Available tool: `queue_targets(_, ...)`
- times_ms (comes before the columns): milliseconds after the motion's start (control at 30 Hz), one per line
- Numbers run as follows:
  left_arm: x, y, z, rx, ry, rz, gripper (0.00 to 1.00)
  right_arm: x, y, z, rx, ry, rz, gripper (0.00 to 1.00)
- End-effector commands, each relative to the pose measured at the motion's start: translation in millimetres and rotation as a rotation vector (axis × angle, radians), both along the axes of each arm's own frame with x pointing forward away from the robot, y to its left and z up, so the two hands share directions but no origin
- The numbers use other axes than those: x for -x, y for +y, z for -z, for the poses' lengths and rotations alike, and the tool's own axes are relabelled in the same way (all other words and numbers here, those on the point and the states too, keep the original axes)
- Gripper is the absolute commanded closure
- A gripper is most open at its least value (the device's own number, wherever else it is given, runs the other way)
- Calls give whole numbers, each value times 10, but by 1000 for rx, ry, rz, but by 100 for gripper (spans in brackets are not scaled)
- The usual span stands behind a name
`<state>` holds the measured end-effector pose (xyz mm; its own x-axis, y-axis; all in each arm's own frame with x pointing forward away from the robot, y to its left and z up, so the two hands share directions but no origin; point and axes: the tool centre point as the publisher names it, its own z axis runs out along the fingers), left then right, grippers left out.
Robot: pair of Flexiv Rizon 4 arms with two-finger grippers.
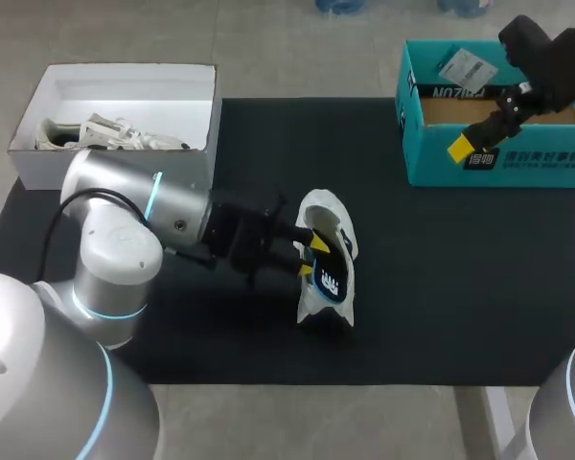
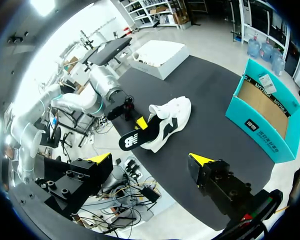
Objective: Take the shoe out of the shoebox, open the shoe tongue, remove and reinsert the insole, then place the shoe into the shoebox
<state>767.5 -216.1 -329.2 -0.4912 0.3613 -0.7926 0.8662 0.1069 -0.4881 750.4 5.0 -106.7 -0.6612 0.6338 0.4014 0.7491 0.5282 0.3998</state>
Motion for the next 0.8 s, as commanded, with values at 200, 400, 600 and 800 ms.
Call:
queue_targets(200, -104, 11, 31, -40, -4, 32, 100, -23, 11, 1, 3, 4, -2, 0)
queue_targets(400, -243, 26, 80, -82, -53, 52, 100, -23, 11, 1, 3, 4, -2, 0)
queue_targets(600, -323, -26, 196, -116, -94, 84, 100, -23, 11, 1, 3, 4, -2, 0)
queue_targets(800, -306, -10, 405, -137, -63, 61, 100, -23, 11, 1, 3, 4, -2, 0)
